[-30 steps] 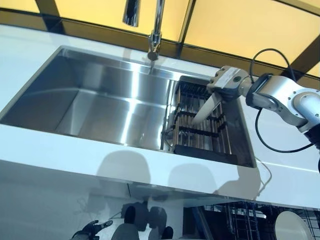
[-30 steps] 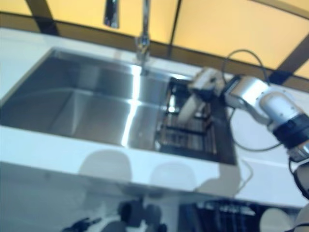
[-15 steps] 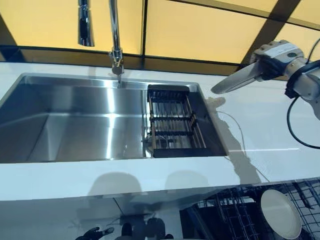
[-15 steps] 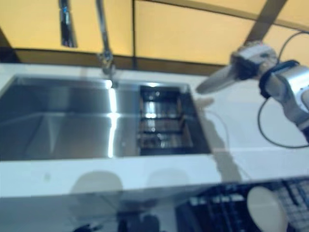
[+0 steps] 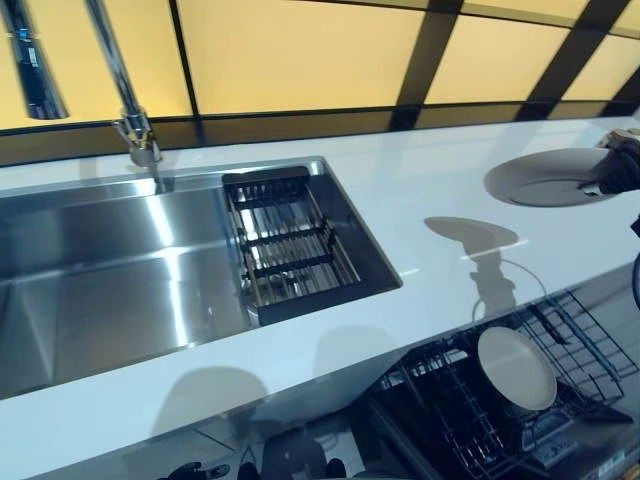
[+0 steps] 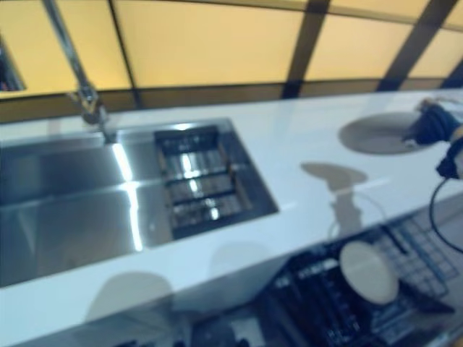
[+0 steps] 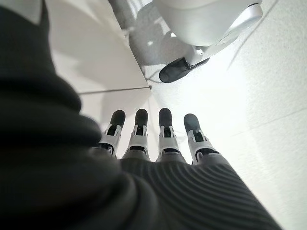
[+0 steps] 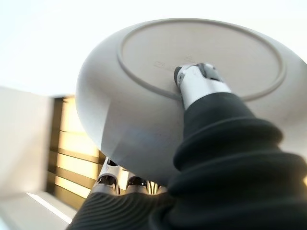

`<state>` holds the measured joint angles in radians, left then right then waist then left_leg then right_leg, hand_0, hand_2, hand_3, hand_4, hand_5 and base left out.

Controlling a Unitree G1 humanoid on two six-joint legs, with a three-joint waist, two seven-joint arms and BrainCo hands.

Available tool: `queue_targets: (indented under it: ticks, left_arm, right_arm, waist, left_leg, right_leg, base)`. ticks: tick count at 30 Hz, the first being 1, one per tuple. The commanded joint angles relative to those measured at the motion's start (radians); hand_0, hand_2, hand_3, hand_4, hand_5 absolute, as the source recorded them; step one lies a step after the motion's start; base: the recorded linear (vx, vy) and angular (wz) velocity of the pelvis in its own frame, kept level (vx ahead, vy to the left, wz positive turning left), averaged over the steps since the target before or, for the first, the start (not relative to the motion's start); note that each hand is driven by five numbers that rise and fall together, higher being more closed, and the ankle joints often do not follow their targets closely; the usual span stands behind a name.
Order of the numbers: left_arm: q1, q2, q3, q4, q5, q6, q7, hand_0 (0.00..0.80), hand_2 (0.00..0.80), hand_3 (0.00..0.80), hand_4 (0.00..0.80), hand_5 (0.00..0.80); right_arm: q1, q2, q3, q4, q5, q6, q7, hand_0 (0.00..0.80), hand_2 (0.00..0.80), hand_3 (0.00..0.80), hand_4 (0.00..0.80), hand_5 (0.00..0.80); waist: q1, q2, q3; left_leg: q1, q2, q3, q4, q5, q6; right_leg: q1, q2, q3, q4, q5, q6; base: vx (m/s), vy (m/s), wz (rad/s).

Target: Take plates into dishwasher

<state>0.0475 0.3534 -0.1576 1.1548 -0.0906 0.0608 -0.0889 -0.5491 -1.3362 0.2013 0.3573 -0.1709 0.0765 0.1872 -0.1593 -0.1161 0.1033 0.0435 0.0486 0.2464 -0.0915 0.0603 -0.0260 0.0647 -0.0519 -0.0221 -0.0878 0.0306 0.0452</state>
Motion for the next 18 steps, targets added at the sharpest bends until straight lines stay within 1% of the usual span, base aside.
queue_targets:
  ticks: [1, 2, 5, 8, 10, 11, 14, 18]
  left_arm:
    - [-0.048, 0.03, -0.04, 0.046, 0.06, 0.002, -0.009, 0.0, 0.0, 0.0, 0.0, 0.0]
    - [-0.052, 0.03, -0.039, 0.046, 0.064, 0.005, -0.009, 0.0, 0.0, 0.0, 0.0, 0.0]
    - [-0.054, 0.027, -0.04, 0.048, 0.079, 0.009, -0.014, 0.0, 0.0, 0.0, 0.0, 0.0]
    - [-0.062, 0.026, -0.044, 0.051, 0.082, 0.013, -0.02, 0.0, 0.0, 0.0, 0.0, 0.0]
    - [-0.064, 0.025, -0.045, 0.052, 0.083, 0.013, -0.023, 0.0, 0.0, 0.0, 0.0, 0.0]
    - [-0.064, 0.025, -0.045, 0.052, 0.083, 0.012, -0.023, 0.0, 0.0, 0.0, 0.0, 0.0]
    - [-0.07, 0.024, -0.048, 0.054, 0.091, 0.013, -0.029, 0.0, 0.0, 0.0, 0.0, 0.0]
    - [-0.076, 0.021, -0.047, 0.054, 0.094, 0.016, -0.034, 0.0, 0.0, 0.0, 0.0, 0.0]
  right_arm:
    - [-0.027, -0.067, -0.102, 0.029, 0.074, 0.034, 0.015, 0.8, 0.8, 0.8, 0.8, 0.8]
    - [0.0, -0.065, -0.123, 0.031, 0.105, 0.05, 0.035, 0.8, 0.8, 0.8, 0.8, 0.8]
    - [0.055, -0.052, -0.174, 0.04, 0.173, 0.071, 0.072, 0.8, 0.8, 0.8, 0.8, 0.8]
    - [0.098, -0.025, -0.215, 0.037, 0.202, 0.09, 0.099, 0.8, 0.8, 0.8, 0.8, 0.8]
    - [0.123, -0.018, -0.233, 0.045, 0.188, 0.078, 0.106, 0.8, 0.8, 0.8, 0.8, 0.8]
    - [0.126, -0.018, -0.235, 0.046, 0.188, 0.075, 0.107, 0.8, 0.8, 0.8, 0.8, 0.8]
    - [0.152, -0.009, -0.257, 0.051, 0.205, 0.069, 0.128, 0.8, 0.8, 0.8, 0.8, 0.8]
    - [0.19, -0.001, -0.279, 0.03, 0.198, 0.068, 0.181, 0.8, 0.8, 0.8, 0.8, 0.8]
  waist:
    - [0.023, -0.012, 0.002]
    - [0.012, -0.012, 0.002]
    - [-0.009, -0.011, 0.003]
    - [-0.028, -0.008, 0.006]
    - [-0.042, -0.003, 0.01]
    - [-0.042, -0.003, 0.01]
    - [-0.065, 0.006, 0.014]
    - [-0.089, 0.013, 0.016]
  left_leg:
    - [0.093, 0.022, 0.006, 0.035, -0.112, 0.01]
    - [0.096, 0.025, 0.019, 0.037, -0.115, 0.009]
    - [0.098, 0.031, 0.044, 0.046, -0.121, 0.007]
    - [0.099, 0.034, 0.066, 0.057, -0.128, 0.006]
    - [0.101, 0.036, 0.082, 0.062, -0.134, 0.006]
    - [0.101, 0.036, 0.084, 0.063, -0.134, 0.006]
    - [0.104, 0.038, 0.105, 0.069, -0.142, 0.004]
    - [0.107, 0.04, 0.121, 0.077, -0.152, 0.005]
  right_leg:
    - [-0.044, -0.036, 0.014, 0.019, 0.072, 0.114]
    - [-0.051, -0.036, 0.021, 0.017, 0.076, 0.116]
    - [-0.062, -0.036, 0.035, 0.013, 0.085, 0.118]
    - [-0.076, -0.036, 0.05, 0.011, 0.093, 0.118]
    - [-0.088, -0.037, 0.058, 0.011, 0.097, 0.118]
    - [-0.089, -0.037, 0.059, 0.01, 0.098, 0.118]
    - [-0.106, -0.036, 0.073, 0.014, 0.101, 0.118]
    - [-0.12, -0.037, 0.085, 0.02, 0.1, 0.115]
  base:
    - [0.004, -0.023, -0.24]
    - [0.005, -0.026, -0.23]
    - [0.011, -0.036, -0.29]
    - [0.01, -0.023, -0.21]
    - [0.0, -0.013, -0.29]
    - [-0.001, -0.018, -0.18]
    - [0.001, -0.018, -0.21]
    - [0.012, -0.009, -0.11]
